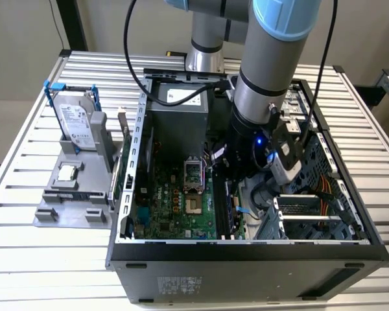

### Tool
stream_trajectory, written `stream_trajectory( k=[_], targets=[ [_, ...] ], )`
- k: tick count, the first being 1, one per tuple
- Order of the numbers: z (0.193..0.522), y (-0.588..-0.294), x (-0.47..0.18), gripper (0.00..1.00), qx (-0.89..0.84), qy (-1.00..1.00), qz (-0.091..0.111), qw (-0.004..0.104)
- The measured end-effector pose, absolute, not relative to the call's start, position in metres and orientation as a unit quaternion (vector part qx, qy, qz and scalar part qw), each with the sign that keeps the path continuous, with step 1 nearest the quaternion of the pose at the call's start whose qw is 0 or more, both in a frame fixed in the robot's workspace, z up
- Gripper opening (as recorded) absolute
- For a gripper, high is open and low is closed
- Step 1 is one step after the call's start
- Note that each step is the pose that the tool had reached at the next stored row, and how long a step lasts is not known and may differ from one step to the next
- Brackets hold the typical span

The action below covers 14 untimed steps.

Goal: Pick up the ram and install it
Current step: 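Press down the ram until it locks into place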

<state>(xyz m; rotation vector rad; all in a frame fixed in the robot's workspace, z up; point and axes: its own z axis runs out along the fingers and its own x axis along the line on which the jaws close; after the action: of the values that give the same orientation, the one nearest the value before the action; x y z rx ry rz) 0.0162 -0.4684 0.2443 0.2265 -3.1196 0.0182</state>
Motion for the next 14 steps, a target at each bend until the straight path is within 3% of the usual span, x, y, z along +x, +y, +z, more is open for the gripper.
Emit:
stream_trajectory(
  k=[14],
  targets=[
    [0.2443,-0.4682,0.0160,0.00,0.102,-0.995,0.006,0.007]
  ],
)
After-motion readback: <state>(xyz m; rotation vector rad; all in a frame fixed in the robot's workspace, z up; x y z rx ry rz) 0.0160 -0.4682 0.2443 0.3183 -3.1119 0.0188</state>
